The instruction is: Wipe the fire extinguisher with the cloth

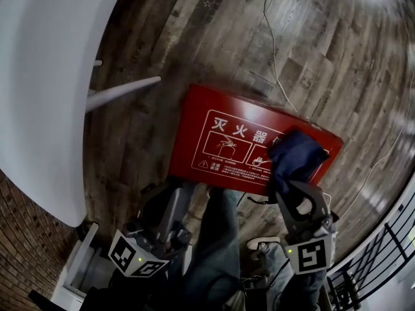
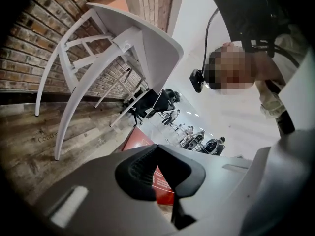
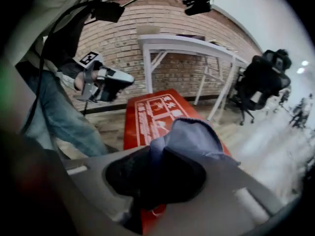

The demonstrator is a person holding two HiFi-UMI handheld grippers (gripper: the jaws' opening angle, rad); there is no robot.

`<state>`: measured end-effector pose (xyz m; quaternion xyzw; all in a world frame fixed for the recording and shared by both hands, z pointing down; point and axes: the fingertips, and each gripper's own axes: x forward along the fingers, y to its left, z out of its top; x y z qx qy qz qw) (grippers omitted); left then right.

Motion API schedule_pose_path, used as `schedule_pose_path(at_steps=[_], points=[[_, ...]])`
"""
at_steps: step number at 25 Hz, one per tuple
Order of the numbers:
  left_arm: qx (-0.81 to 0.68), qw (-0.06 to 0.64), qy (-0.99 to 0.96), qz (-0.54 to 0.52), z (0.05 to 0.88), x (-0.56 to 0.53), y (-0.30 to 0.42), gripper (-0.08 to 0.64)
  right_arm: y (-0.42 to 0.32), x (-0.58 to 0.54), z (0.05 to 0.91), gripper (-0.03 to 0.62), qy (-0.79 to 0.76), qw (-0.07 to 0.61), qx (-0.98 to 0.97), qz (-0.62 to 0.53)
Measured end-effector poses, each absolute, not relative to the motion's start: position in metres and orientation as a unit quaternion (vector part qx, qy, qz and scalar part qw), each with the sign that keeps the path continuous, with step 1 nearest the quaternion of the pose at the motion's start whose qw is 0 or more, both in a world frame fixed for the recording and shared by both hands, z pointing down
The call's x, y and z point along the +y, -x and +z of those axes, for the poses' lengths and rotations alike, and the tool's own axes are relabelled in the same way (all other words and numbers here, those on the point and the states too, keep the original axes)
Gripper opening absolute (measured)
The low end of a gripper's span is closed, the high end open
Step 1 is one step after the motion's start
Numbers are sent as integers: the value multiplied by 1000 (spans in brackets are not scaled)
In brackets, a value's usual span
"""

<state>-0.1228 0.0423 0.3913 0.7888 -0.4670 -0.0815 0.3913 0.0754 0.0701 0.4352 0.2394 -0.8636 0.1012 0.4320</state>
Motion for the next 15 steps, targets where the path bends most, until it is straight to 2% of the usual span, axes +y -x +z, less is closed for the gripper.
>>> schedule_pose_path(at_steps=[2,4,8,11,15], points=[[-457,392,-795,-75,393,43,118,-3,-112,61,439,86,-317,460,-822,110],[-451,390,-801,-63,395,43,114,-3,-118,54,443,86,-358,472,-796,123],[-447,397,-801,-41,404,45,108,-3,-56,50,444,87,-364,412,-821,155],[-447,400,-799,-31,406,45,107,-3,13,66,442,86,-303,366,-863,170],[-446,402,-799,-25,408,43,106,-3,49,89,443,86,-237,387,-883,117]])
